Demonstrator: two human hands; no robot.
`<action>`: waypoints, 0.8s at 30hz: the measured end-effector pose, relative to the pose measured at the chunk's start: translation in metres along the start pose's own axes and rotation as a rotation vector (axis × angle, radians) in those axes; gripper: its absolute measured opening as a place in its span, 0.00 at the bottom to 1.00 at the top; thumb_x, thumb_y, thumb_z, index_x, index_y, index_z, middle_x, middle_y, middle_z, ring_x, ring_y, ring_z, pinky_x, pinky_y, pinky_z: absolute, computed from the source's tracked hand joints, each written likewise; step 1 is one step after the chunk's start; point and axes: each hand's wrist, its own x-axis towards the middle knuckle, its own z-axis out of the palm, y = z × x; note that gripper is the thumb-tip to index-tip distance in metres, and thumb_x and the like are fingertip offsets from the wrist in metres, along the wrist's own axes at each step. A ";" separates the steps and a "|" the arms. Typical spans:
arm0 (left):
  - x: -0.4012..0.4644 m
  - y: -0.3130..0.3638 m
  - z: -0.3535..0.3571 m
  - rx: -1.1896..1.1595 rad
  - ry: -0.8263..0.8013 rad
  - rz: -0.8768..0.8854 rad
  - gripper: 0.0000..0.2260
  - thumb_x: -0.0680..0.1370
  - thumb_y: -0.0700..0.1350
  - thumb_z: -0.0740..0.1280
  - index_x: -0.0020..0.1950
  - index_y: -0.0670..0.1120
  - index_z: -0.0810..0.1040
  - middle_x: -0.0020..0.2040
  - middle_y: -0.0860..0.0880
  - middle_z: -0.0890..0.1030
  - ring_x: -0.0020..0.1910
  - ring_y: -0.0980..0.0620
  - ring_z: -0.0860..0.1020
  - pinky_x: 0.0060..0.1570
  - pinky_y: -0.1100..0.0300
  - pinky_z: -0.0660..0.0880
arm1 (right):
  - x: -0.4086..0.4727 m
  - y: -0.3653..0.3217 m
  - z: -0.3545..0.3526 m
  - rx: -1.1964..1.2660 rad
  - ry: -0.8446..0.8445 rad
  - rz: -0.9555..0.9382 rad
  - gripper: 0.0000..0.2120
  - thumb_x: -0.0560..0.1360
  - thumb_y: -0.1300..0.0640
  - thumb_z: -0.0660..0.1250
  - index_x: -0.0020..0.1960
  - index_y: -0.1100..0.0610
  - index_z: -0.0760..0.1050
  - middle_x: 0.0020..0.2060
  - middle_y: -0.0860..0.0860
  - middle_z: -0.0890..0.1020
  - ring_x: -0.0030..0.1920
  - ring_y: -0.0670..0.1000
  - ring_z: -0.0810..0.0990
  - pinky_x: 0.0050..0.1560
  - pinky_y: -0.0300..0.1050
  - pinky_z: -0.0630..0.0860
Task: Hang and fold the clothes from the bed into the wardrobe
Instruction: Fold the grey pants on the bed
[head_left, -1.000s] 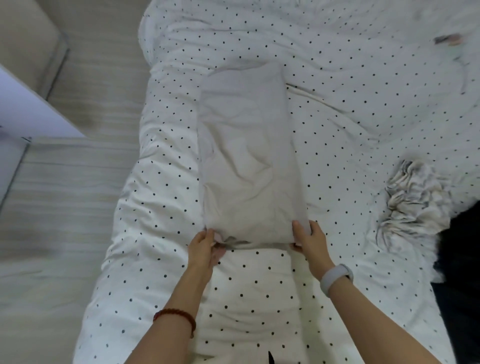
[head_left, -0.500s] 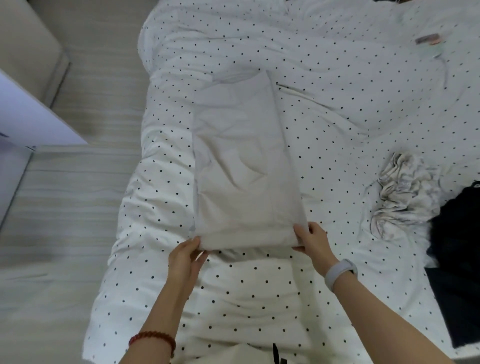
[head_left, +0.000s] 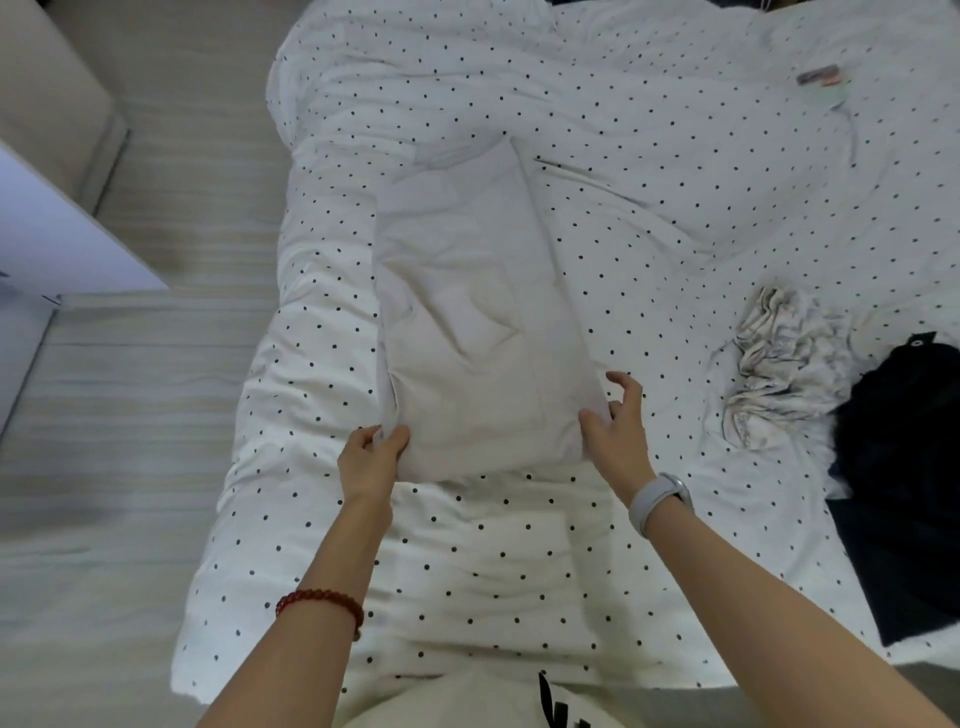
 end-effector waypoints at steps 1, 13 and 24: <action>-0.006 -0.004 -0.005 0.014 -0.007 -0.001 0.11 0.74 0.41 0.69 0.54 0.42 0.74 0.53 0.45 0.77 0.52 0.46 0.75 0.57 0.49 0.74 | -0.007 0.002 -0.004 -0.041 -0.021 -0.043 0.20 0.76 0.65 0.59 0.63 0.49 0.60 0.35 0.51 0.70 0.33 0.50 0.70 0.34 0.42 0.68; -0.126 -0.111 -0.069 0.134 -0.094 -0.171 0.06 0.73 0.37 0.70 0.44 0.39 0.73 0.42 0.41 0.77 0.39 0.45 0.75 0.38 0.56 0.73 | -0.138 0.093 -0.069 -0.202 -0.265 0.069 0.07 0.75 0.63 0.64 0.53 0.59 0.74 0.48 0.52 0.76 0.49 0.51 0.74 0.48 0.41 0.69; -0.184 -0.112 -0.098 -0.138 -0.261 -0.088 0.10 0.77 0.39 0.65 0.58 0.47 0.75 0.50 0.46 0.80 0.43 0.51 0.79 0.38 0.59 0.76 | -0.172 0.079 -0.112 0.434 -0.278 0.416 0.13 0.75 0.72 0.55 0.48 0.66 0.77 0.43 0.59 0.80 0.42 0.56 0.78 0.38 0.43 0.79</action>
